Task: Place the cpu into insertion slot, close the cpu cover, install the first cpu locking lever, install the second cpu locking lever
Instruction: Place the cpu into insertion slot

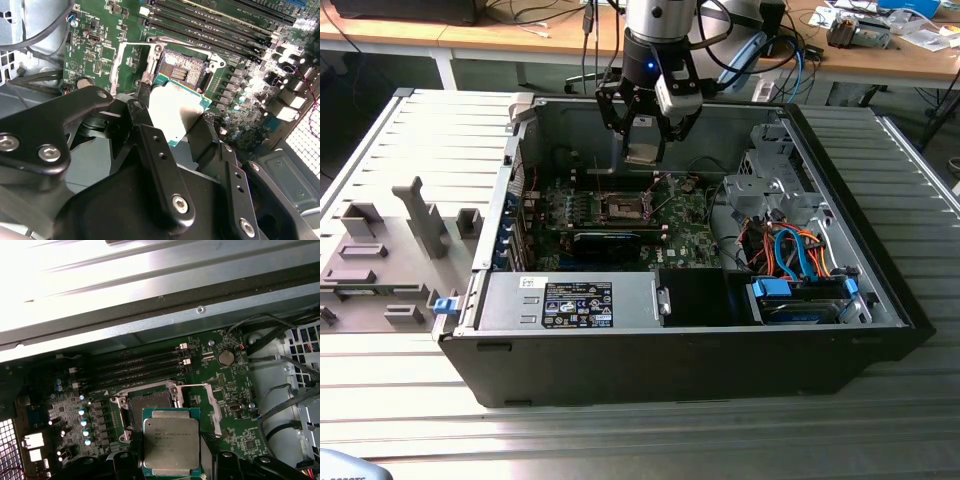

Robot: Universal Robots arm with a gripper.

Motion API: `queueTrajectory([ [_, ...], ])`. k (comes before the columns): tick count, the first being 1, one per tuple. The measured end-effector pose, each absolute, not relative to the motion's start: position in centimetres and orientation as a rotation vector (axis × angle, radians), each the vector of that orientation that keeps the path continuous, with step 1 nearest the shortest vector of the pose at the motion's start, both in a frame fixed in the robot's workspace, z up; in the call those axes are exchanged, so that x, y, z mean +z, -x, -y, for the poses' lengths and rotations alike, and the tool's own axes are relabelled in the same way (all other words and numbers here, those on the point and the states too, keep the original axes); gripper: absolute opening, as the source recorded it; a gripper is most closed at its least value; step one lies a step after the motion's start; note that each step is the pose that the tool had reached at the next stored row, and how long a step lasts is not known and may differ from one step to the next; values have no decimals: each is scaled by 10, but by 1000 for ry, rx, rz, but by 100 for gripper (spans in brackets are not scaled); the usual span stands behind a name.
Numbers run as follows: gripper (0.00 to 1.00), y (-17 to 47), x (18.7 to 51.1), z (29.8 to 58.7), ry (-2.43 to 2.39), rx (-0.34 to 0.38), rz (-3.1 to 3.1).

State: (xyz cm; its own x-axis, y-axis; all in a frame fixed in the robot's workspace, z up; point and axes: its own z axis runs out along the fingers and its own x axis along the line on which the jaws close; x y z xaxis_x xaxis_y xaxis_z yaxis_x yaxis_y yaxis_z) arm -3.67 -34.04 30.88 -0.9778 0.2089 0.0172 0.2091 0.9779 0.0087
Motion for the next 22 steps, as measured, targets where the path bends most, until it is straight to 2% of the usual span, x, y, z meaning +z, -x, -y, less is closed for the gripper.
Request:
queueTrajectory([
  [22,55,37,308,340,381,-17,3102],
])
